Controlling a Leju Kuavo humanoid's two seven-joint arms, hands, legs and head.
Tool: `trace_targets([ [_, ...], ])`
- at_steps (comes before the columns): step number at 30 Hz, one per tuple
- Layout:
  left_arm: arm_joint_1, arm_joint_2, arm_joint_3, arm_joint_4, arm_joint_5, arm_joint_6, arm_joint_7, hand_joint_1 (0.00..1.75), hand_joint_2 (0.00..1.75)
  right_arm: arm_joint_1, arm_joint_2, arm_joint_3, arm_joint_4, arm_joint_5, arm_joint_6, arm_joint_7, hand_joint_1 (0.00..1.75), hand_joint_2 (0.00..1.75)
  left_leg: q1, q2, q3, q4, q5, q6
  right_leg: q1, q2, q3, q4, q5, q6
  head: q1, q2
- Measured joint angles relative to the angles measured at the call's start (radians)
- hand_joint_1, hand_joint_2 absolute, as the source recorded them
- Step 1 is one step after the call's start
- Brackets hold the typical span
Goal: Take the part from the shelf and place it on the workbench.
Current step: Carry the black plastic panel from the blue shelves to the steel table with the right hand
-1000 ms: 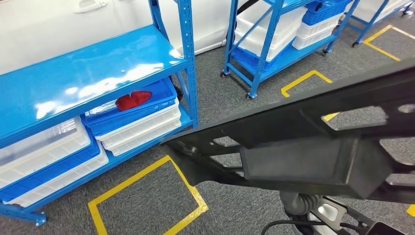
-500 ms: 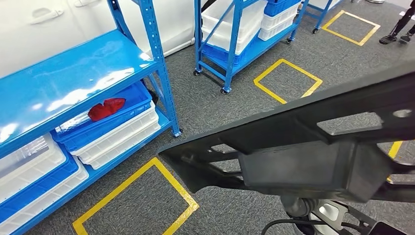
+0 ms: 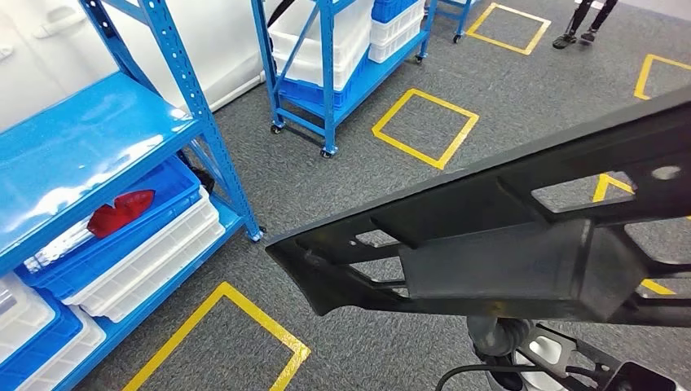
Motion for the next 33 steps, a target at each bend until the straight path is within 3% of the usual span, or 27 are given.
trace_targets([
  [2, -0.002, -0.007, 0.000, 0.000, 0.002, 0.003, -0.001, 0.00, 1.75, 0.002, -0.006, 0.000, 0.004, -0.006, 0.010, 0.000, 1.75, 1.75, -0.002, 0.016, 0.002, -0.005, 0.003, 0.012, -0.003, 0.011, -0.007, 0.000, 0.003, 0.014, 0.000, 0.000],
  [4, -0.003, -0.013, 0.000, 0.000, 0.002, 0.004, -0.002, 0.00, 1.75, 0.002, -0.012, 0.001, 0.006, -0.009, 0.014, 0.000, 1.75, 1.75, -0.002, 0.036, 0.004, -0.012, 0.008, 0.027, -0.002, -0.029, -0.024, 0.034, -0.020, 0.024, 0.000, 0.000],
  [6, -0.001, -0.015, 0.000, 0.000, 0.002, 0.004, -0.002, 0.00, 1.75, 0.001, -0.017, 0.001, 0.010, -0.010, 0.014, 0.000, 1.75, 1.75, -0.004, 0.061, 0.004, -0.015, 0.009, 0.037, -0.002, -0.084, -0.078, 0.146, -0.080, 0.032, 0.000, 0.000],
  [8, 0.003, -0.016, 0.000, 0.000, 0.003, 0.004, -0.002, 0.00, 1.75, 0.002, -0.020, 0.001, 0.015, -0.010, 0.014, 0.000, 1.75, 1.75, -0.009, 0.087, 0.003, -0.015, 0.007, 0.040, -0.007, -0.099, -0.139, 0.271, -0.126, 0.037, 0.000, 0.000],
  [9, 0.004, -0.017, 0.000, 0.000, 0.004, 0.004, -0.002, 0.00, 1.75, 0.003, -0.021, 0.001, 0.018, -0.010, 0.014, 0.000, 1.75, 1.75, -0.011, 0.100, 0.003, -0.015, 0.006, 0.041, -0.009, -0.101, -0.149, 0.291, -0.124, 0.038, 0.000, 0.000],
  [10, 0.003, -0.017, 0.000, 0.000, 0.004, 0.004, -0.002, 0.00, 1.75, 0.004, -0.023, 0.001, 0.020, -0.010, 0.014, 0.000, 1.75, 1.75, -0.012, 0.112, 0.004, -0.015, 0.005, 0.040, -0.009, -0.105, -0.137, 0.269, -0.104, 0.038, 0.000, 0.000],
  [11, 0.002, -0.018, 0.000, 0.000, 0.005, 0.004, -0.002, 0.00, 1.75, 0.003, -0.023, 0.001, 0.021, -0.010, 0.014, 0.000, 1.75, 1.75, -0.013, 0.122, 0.007, -0.015, 0.003, 0.039, -0.009, -0.113, -0.105, 0.209, -0.072, 0.036, 0.000, 0.000],
  [13, 0.000, -0.021, 0.000, 0.000, 0.006, 0.004, -0.002, 0.00, 1.75, 0.000, -0.025, 0.001, 0.022, -0.011, 0.019, 0.000, 1.75, 1.75, -0.017, 0.140, 0.011, -0.014, -0.001, 0.033, -0.002, -0.151, -0.030, 0.064, -0.023, 0.025, 0.000, 0.000],
  [15, 0.000, -0.024, 0.000, 0.000, 0.008, 0.003, -0.002, 0.00, 1.75, -0.005, -0.026, 0.000, 0.024, -0.014, 0.031, 0.000, 1.75, 1.75, -0.020, 0.156, 0.014, -0.014, -0.006, 0.024, 0.008, -0.170, 0.000, 0.000, -0.011, 0.014, 0.000, 0.000],
  [17, -0.002, -0.026, 0.001, 0.000, 0.008, 0.003, -0.002, 0.00, 1.75, -0.008, -0.027, -0.006, 0.024, -0.019, 0.045, 0.000, 1.75, 1.75, -0.021, 0.170, 0.017, -0.015, -0.009, 0.014, 0.009, -0.149, -0.002, -0.003, -0.008, 0.004, 0.000, 0.000],
  [19, -0.004, -0.029, 0.001, 0.000, 0.008, 0.004, -0.004, 0.00, 1.75, -0.011, -0.028, -0.013, 0.024, -0.027, 0.054, 0.000, 1.75, 1.75, -0.017, 0.147, 0.011, 0.008, -0.029, 0.004, 0.004, -0.131, 0.002, -0.012, -0.002, -0.007, 0.000, 0.000],
  [20, -0.004, -0.029, 0.001, 0.000, 0.007, 0.005, -0.005, 0.00, 1.75, -0.013, -0.028, -0.016, 0.025, -0.031, 0.057, 0.000, 1.75, 1.75, -0.015, 0.124, -0.005, 0.047, -0.054, 0.000, 0.001, -0.122, 0.004, -0.016, 0.000, -0.012, 0.000, 0.000],
  [22, -0.001, -0.029, 0.000, 0.000, 0.003, 0.005, -0.008, 0.00, 1.75, -0.018, -0.028, -0.017, 0.028, -0.034, 0.059, 0.000, 1.75, 1.75, -0.012, 0.083, -0.068, 0.183, -0.121, -0.005, 0.001, -0.101, 0.004, -0.017, 0.001, -0.018, 0.000, 0.000],
  [23, 0.001, -0.029, 0.000, 0.000, 0.000, 0.004, -0.009, 0.00, 1.75, -0.019, -0.028, -0.017, 0.030, -0.034, 0.057, 0.000, 1.75, 1.75, -0.012, 0.077, -0.099, 0.245, -0.141, -0.008, 0.001, -0.088, 0.004, -0.016, 0.001, -0.018, 0.000, 0.000],
  [24, 0.003, -0.029, 0.000, 0.000, -0.003, 0.004, -0.010, 0.00, 1.75, -0.019, -0.028, -0.017, 0.031, -0.034, 0.055, 0.000, 1.75, 1.75, -0.012, 0.075, -0.119, 0.280, -0.144, -0.009, 0.001, -0.075, 0.004, -0.016, 0.001, -0.018, 0.000, 0.000],
  [25, 0.003, -0.027, 0.000, 0.000, -0.006, 0.003, -0.011, 0.00, 1.75, -0.019, -0.028, -0.017, 0.032, -0.034, 0.051, 0.000, 1.75, 1.75, -0.011, 0.073, -0.119, 0.273, -0.125, -0.010, 0.001, -0.062, 0.006, -0.014, 0.001, -0.018, 0.000, 0.000],
  [26, 0.003, -0.026, 0.000, 0.000, -0.007, 0.001, -0.013, 0.00, 1.75, -0.019, -0.028, -0.017, 0.032, -0.034, 0.048, 0.000, 1.75, 1.75, -0.009, 0.070, -0.101, 0.226, -0.089, -0.010, 0.000, -0.048, 0.007, -0.013, 0.000, -0.016, 0.000, 0.000],
  [28, 0.001, -0.022, 0.000, 0.000, -0.007, 0.000, -0.016, 0.00, 1.75, -0.022, -0.028, -0.017, 0.033, -0.038, 0.046, 0.000, 1.75, 1.75, -0.001, 0.033, -0.041, 0.086, -0.019, -0.010, 0.000, -0.024, 0.007, -0.005, -0.004, -0.009, 0.000, 0.000],
  [29, 0.001, -0.020, 0.000, 0.000, -0.005, -0.001, -0.018, 0.00, 1.75, -0.026, -0.028, -0.017, 0.034, -0.040, 0.046, 0.000, 1.75, 1.75, 0.002, 0.014, -0.020, 0.036, -0.002, -0.008, 0.000, -0.012, 0.003, 0.000, -0.005, -0.004, 0.000, 0.000],
  [31, -0.001, -0.018, 0.001, 0.000, -0.001, -0.001, -0.021, 0.00, 1.75, -0.037, -0.028, -0.017, 0.038, -0.043, 0.043, 0.000, 1.75, 1.75, 0.001, -0.002, -0.007, 0.006, -0.002, -0.001, -0.002, 0.009, -0.008, 0.004, -0.003, 0.010, 0.000, 0.000],
  [33, -0.005, -0.016, 0.001, 0.000, 0.000, -0.002, -0.023, 0.00, 1.75, -0.045, -0.028, -0.017, 0.042, -0.045, 0.036, 0.000, 1.75, 1.75, -0.001, 0.017, -0.006, 0.000, 0.002, 0.013, -0.006, 0.021, -0.014, 0.003, 0.000, 0.023, 0.000, 0.000],
])
